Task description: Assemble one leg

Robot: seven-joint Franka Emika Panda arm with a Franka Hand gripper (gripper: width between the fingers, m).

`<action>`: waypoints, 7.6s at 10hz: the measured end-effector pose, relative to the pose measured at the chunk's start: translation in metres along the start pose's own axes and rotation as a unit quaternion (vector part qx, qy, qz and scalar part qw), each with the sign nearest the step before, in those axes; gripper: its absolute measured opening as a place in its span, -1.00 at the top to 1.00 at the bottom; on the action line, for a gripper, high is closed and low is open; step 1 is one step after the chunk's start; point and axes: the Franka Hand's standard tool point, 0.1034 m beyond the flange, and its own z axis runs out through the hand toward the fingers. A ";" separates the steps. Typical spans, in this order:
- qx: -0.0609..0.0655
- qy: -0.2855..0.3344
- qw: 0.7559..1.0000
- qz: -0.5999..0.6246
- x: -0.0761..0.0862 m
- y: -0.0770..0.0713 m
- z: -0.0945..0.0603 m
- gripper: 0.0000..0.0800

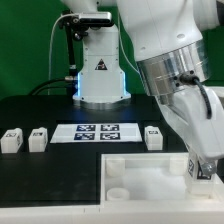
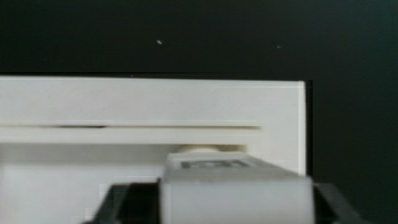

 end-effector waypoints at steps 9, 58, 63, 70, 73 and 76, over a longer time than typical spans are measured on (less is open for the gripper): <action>-0.058 0.039 0.845 -0.531 0.000 -0.003 -0.003 -0.62; -0.064 0.033 0.943 -0.324 0.003 0.001 0.003 -0.62; -0.079 0.035 0.798 -0.597 0.006 -0.003 0.003 -0.62; -0.065 0.053 0.940 -0.332 0.007 -0.002 0.003 0.26; -0.041 0.027 0.996 -0.081 0.006 -0.001 0.004 0.26; -0.031 0.006 0.994 0.103 0.001 -0.003 0.004 0.26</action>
Offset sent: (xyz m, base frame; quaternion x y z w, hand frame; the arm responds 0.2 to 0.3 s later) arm 0.0000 0.0000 0.0000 0.0000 0.0000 -0.2667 0.9638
